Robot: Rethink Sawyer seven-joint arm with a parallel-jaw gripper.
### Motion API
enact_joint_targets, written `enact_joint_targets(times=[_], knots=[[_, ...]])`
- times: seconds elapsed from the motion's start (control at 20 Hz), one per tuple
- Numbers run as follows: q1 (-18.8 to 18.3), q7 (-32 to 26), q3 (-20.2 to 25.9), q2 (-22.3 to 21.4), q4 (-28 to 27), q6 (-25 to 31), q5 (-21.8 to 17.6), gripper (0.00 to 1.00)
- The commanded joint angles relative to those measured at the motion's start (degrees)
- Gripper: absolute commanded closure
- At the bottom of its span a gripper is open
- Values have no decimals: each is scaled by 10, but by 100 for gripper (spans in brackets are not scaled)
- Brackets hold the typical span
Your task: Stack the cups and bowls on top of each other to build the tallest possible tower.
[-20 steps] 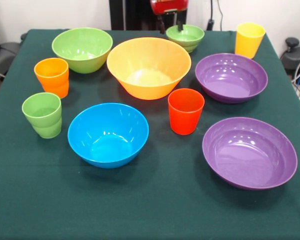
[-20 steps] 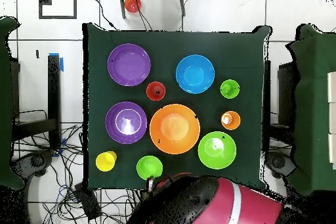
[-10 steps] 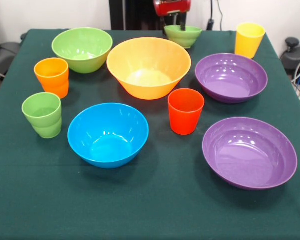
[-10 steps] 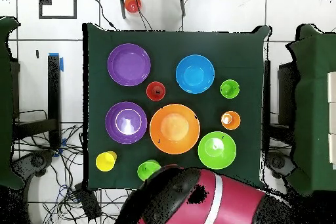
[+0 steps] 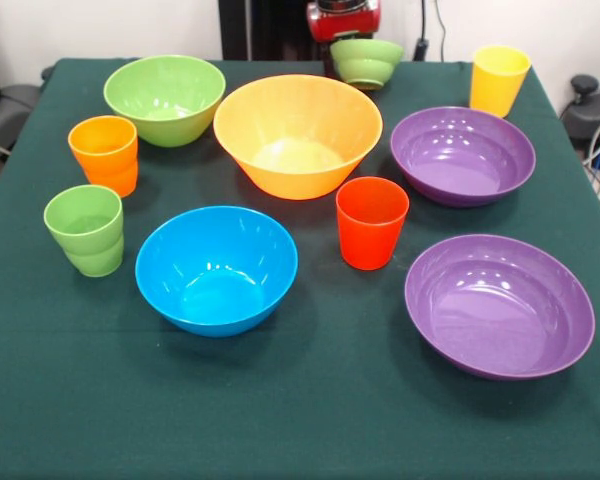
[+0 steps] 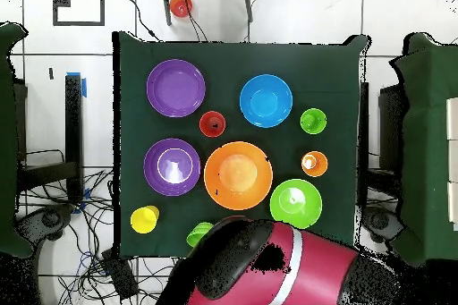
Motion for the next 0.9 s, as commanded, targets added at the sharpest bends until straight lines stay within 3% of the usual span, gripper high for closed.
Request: enact_joint_targets(times=[0.05, 0.4, 0.75, 0.8, 0.9], knots=[[11, 51, 29, 15, -91, -38, -9, 0], [-10, 51, 42, 5, -81, -14, -16, 0], [-5, 53, 40, -1, -77, 0, -4, 0], [-5, 51, 40, -3, -78, 9, -2, 100], [2, 47, 35, -4, -81, 14, -1, 100]])
